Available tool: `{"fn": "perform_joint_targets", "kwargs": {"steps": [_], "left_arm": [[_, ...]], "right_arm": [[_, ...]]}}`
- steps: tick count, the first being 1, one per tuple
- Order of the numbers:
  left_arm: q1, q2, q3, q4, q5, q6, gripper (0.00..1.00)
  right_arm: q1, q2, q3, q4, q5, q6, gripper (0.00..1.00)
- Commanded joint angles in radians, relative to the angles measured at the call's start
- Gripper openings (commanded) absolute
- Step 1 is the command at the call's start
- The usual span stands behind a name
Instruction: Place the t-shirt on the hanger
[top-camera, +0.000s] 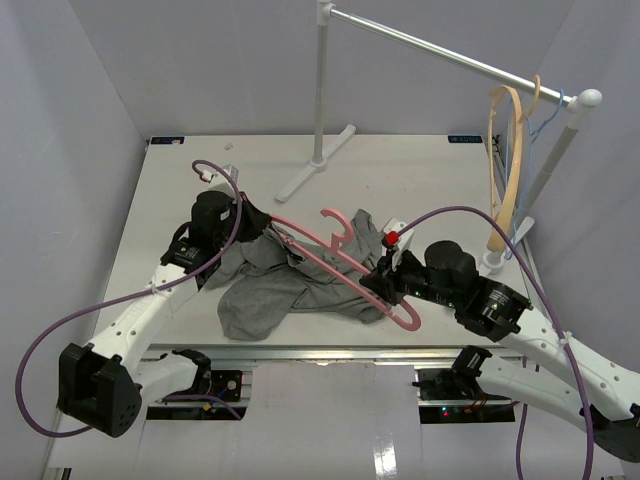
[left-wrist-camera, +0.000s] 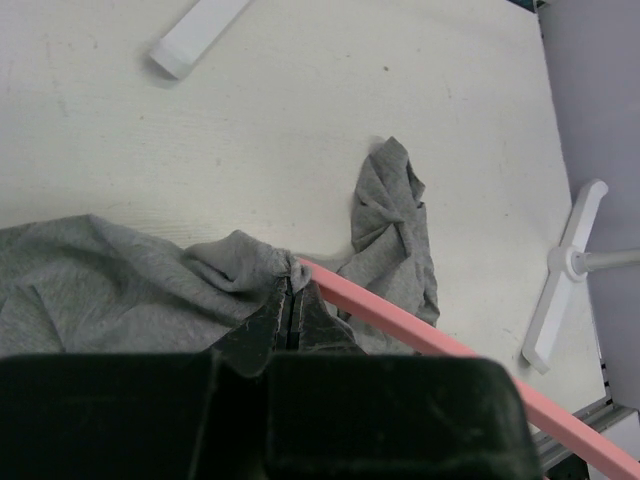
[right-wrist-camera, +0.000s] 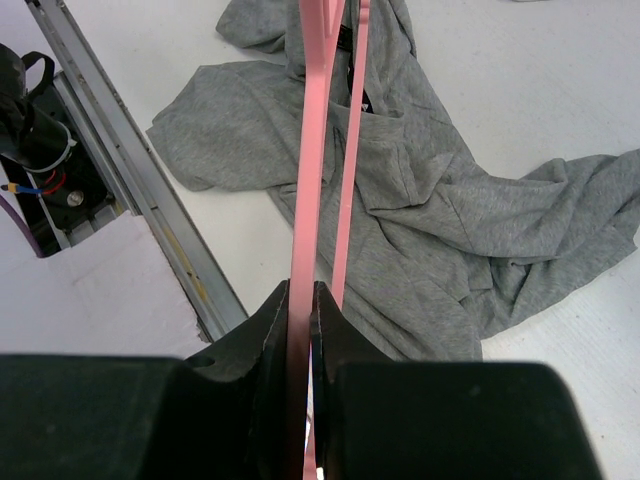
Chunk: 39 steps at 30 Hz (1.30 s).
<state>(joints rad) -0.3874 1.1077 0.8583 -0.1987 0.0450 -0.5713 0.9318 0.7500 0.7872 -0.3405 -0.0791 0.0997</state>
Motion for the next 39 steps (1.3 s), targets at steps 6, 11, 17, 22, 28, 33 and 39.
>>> {"fn": "perform_joint_targets", "kwargs": {"steps": [6,11,17,22,28,33,39], "left_arm": [[0.002,-0.060,-0.031,0.070,0.068,0.038,0.00],[0.002,-0.060,-0.043,0.042,0.040,0.045,0.00],[0.002,-0.070,-0.045,0.029,0.048,0.050,0.00],[0.002,-0.067,-0.032,0.017,0.041,0.052,0.00],[0.002,-0.047,-0.004,-0.009,0.001,0.060,0.00],[0.002,-0.018,0.032,-0.022,-0.014,0.060,0.00],[0.004,0.003,0.083,-0.045,-0.030,0.063,0.00]], "right_arm": [[0.007,-0.065,0.025,0.024,-0.008,0.009,0.08],[0.007,-0.094,0.029,-0.007,-0.008,0.004,0.08],[0.008,-0.127,0.024,-0.032,-0.025,0.005,0.08],[0.007,-0.141,0.014,-0.031,-0.036,0.009,0.08],[0.007,-0.163,0.005,-0.031,-0.057,0.015,0.08],[0.008,-0.166,-0.005,-0.037,-0.065,0.020,0.08],[0.009,-0.162,-0.019,-0.036,-0.056,0.023,0.08]]}}
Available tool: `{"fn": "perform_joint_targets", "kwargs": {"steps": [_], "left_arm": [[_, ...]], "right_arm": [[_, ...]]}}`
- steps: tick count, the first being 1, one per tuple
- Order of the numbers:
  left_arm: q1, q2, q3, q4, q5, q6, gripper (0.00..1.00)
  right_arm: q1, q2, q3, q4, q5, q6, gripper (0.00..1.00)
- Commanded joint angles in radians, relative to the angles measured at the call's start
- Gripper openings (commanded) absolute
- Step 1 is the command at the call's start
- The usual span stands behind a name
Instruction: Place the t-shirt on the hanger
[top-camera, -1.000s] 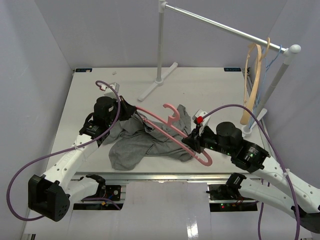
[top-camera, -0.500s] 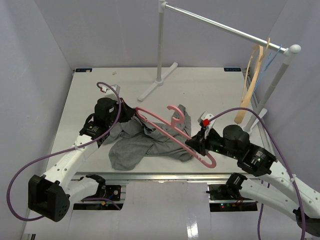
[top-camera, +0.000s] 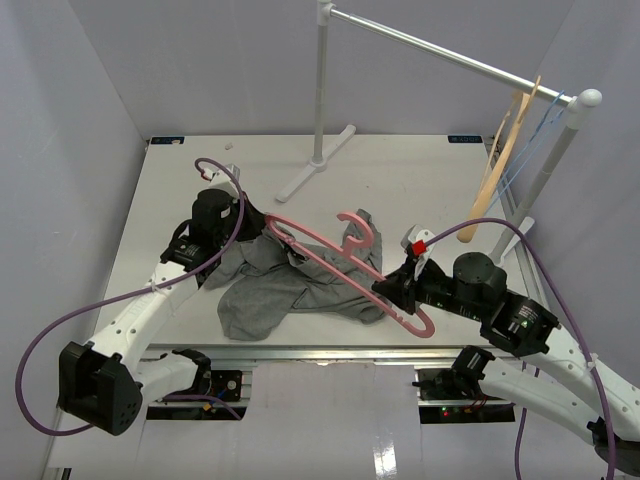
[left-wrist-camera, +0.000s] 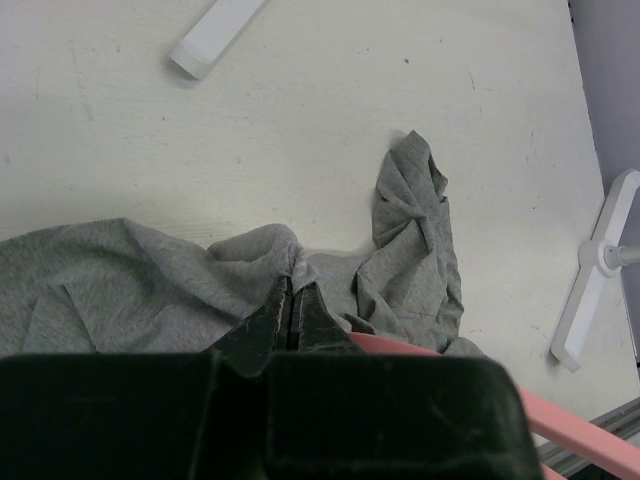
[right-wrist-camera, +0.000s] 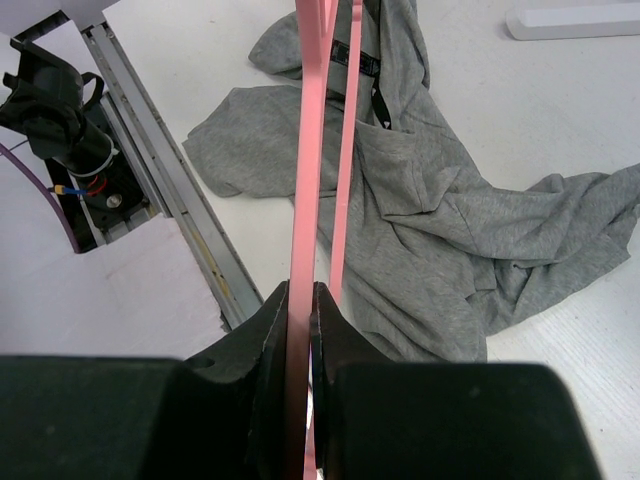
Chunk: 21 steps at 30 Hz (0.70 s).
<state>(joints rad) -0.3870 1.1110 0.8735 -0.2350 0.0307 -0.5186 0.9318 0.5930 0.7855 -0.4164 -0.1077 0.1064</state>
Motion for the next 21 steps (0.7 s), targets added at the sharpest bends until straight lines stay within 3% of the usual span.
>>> {"fn": "perform_joint_targets", "kwargs": {"steps": [1,21], "left_arm": [[0.004,0.003,0.075,-0.012,-0.015,0.011,0.00],[0.004,-0.022,0.070,-0.022,-0.015,0.021,0.00]], "right_arm": [[0.009,-0.005,-0.019,0.039,-0.021,0.016,0.08],[0.008,-0.040,-0.011,0.027,0.103,0.007,0.08]]}}
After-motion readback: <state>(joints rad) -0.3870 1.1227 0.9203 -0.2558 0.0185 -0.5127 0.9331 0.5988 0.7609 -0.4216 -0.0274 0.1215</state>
